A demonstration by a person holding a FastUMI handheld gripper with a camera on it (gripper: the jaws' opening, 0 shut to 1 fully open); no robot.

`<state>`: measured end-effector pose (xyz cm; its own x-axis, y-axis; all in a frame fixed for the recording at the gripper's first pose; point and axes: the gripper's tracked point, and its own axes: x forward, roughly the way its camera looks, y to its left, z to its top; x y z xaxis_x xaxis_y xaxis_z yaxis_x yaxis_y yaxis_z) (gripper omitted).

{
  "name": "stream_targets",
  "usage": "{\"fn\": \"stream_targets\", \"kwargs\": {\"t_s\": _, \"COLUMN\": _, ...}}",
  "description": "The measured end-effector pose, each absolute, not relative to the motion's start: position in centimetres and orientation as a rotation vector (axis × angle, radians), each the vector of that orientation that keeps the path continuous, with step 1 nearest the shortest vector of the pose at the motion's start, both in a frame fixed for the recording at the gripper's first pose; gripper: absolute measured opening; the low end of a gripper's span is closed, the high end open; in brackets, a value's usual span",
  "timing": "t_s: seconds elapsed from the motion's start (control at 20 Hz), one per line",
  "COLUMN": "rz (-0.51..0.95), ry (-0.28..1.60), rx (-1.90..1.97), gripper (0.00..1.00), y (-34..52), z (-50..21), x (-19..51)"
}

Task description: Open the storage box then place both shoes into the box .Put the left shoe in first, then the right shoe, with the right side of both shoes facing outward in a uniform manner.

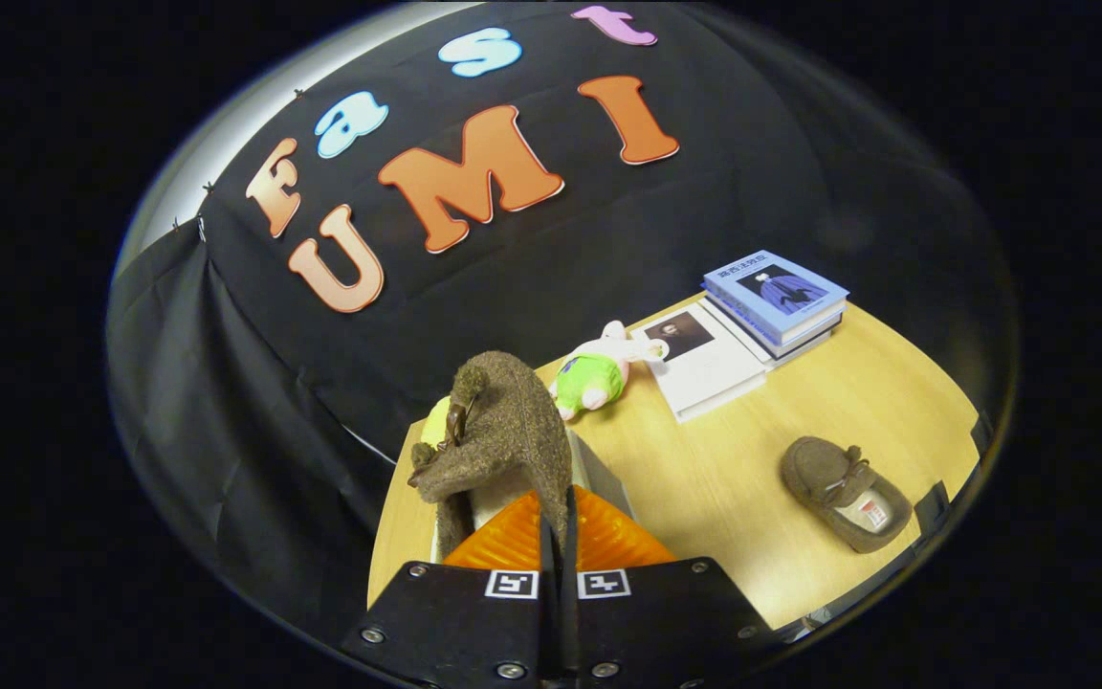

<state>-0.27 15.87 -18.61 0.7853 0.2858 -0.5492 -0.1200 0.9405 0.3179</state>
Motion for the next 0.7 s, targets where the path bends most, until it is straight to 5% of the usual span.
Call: {"fn": "stream_targets", "kwargs": {"t_s": 0.7, "rz": 0.282, "ry": 0.845, "rx": 0.153, "gripper": 0.01, "y": 25.2, "z": -30.0, "x": -1.1}}
